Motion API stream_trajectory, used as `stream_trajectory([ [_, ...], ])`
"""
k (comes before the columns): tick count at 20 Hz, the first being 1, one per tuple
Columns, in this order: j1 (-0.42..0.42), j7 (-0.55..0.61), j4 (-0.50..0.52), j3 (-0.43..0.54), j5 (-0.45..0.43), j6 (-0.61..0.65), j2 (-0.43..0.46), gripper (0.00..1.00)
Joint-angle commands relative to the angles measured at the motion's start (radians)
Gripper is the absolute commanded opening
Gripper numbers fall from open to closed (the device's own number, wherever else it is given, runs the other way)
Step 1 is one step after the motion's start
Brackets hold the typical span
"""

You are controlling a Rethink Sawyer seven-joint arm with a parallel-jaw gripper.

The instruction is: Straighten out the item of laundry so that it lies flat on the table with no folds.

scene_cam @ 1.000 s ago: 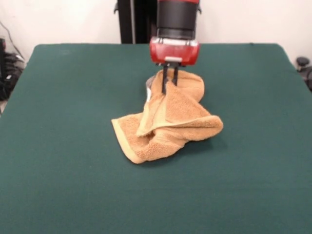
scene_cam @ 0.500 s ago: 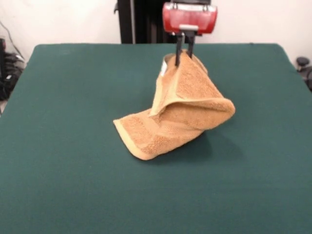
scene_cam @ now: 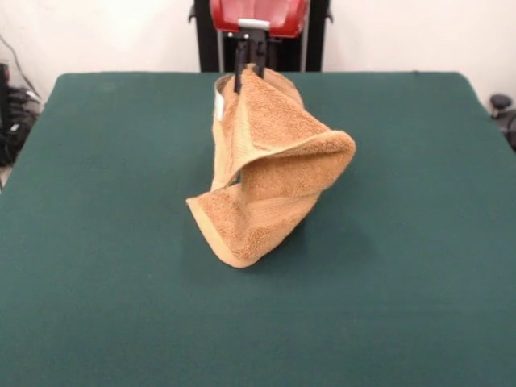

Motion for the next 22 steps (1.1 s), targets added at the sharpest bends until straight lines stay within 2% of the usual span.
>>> stream_trajectory([
  [1,0.021,0.245,0.030,0.107,-0.002,0.000,0.037,0.00],
  [6,-0.006,0.187,0.010,0.111,0.004,0.130,-0.030,0.00],
  [11,-0.148,0.020,-0.076,0.188,-0.024,0.379,-0.094,0.00],
  [15,-0.241,-0.043,-0.119,0.246,-0.053,0.464,-0.075,0.00],
  [22,-0.354,-0.113,-0.173,0.334,-0.142,0.497,-0.021,0.00],
])
